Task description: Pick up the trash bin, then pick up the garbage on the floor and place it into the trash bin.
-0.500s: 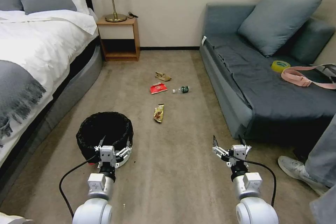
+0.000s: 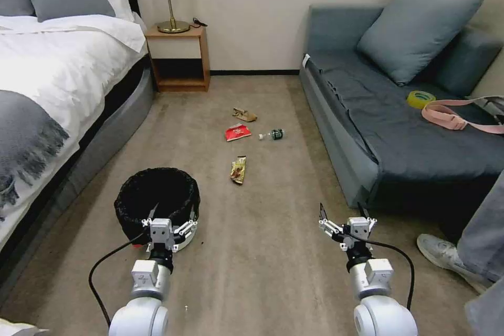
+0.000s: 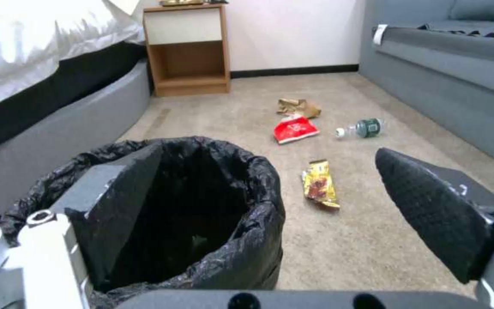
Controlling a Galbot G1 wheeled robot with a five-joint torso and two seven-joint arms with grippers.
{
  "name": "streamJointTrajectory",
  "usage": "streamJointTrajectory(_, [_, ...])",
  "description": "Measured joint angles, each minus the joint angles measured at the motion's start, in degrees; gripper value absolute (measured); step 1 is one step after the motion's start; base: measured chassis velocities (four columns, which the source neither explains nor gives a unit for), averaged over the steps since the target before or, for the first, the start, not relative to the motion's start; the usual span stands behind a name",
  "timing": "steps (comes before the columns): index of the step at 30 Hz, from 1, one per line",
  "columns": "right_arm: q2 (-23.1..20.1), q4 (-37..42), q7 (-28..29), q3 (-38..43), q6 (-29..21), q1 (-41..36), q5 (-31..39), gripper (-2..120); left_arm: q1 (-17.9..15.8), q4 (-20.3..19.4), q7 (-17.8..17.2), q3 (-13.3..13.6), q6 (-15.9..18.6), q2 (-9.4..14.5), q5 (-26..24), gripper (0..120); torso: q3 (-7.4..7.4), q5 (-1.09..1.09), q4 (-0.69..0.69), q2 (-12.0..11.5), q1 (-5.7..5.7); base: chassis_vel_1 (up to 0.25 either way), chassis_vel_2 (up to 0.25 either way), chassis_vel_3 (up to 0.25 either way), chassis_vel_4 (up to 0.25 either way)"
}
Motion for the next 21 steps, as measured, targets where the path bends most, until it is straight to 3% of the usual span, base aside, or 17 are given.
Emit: streamJointTrajectory(21, [-0.10, 0.11, 0.20, -0.02, -0.17, -0.02, 0.37, 100, -0.04, -0.13, -0.04, -0.21, 0.27, 0.06, -0.25, 100, 0.00, 0.00, 0.00, 0.00, 0.00, 0.000, 0.000, 0.000, 0.000])
